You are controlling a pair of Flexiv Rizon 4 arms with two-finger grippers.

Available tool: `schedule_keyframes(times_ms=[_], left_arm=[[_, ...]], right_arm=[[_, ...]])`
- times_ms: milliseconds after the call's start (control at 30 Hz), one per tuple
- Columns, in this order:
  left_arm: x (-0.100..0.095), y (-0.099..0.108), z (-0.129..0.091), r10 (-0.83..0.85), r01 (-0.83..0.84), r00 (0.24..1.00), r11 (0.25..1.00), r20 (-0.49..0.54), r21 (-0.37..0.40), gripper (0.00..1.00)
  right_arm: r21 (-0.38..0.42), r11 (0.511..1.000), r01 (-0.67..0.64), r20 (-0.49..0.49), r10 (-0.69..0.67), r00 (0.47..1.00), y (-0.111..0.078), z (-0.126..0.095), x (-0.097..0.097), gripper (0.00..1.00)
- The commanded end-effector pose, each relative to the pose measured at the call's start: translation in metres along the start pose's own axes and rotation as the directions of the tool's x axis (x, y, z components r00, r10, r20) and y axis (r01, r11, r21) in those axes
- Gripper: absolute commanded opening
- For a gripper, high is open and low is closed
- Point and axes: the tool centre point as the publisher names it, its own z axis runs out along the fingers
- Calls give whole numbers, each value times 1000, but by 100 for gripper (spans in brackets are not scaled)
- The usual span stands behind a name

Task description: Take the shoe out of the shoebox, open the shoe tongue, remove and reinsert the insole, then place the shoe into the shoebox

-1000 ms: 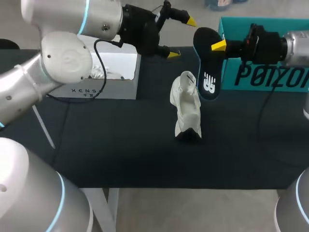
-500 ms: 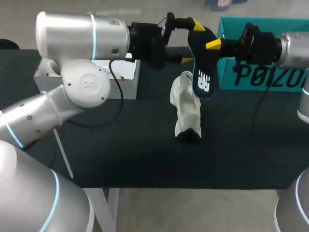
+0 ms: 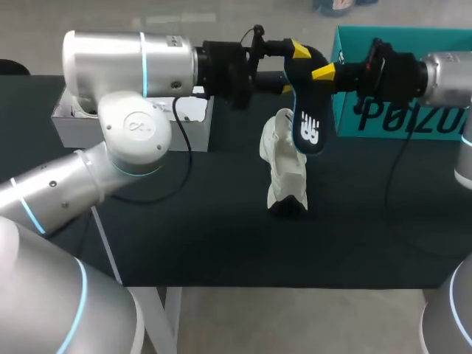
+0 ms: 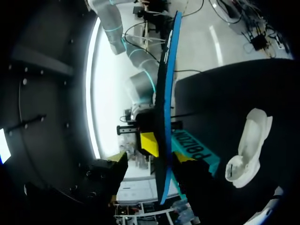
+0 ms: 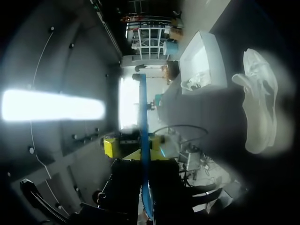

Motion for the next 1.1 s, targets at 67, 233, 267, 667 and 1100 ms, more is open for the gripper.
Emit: schedule_keyframes(times_ms=[67,233,267,667,1100], left_arm=[[2,-1,-2,6,-6,1000,1000,-4,23,29],[7,-1,-6,15,-14,1000,999,-20,36,17],[7,-1,-6,14,-14,1000,999,-20,37,15],[9,0,-4,0,2,999,1000,-46,26,0],[14,-3,-9,-22,24,996,1000,-81,18,0]], right_arm=[[6,1000,-1,2,1,1000,3,2,0,0],[-3,1000,1,7,-1,1000,2,0,1,0],[-4,1000,1,8,-1,1000,2,0,1,0],[-6,1000,20,18,-19,1000,-2,-3,1,95],[-125,991,57,727,53,684,0,-36,-29,100]])
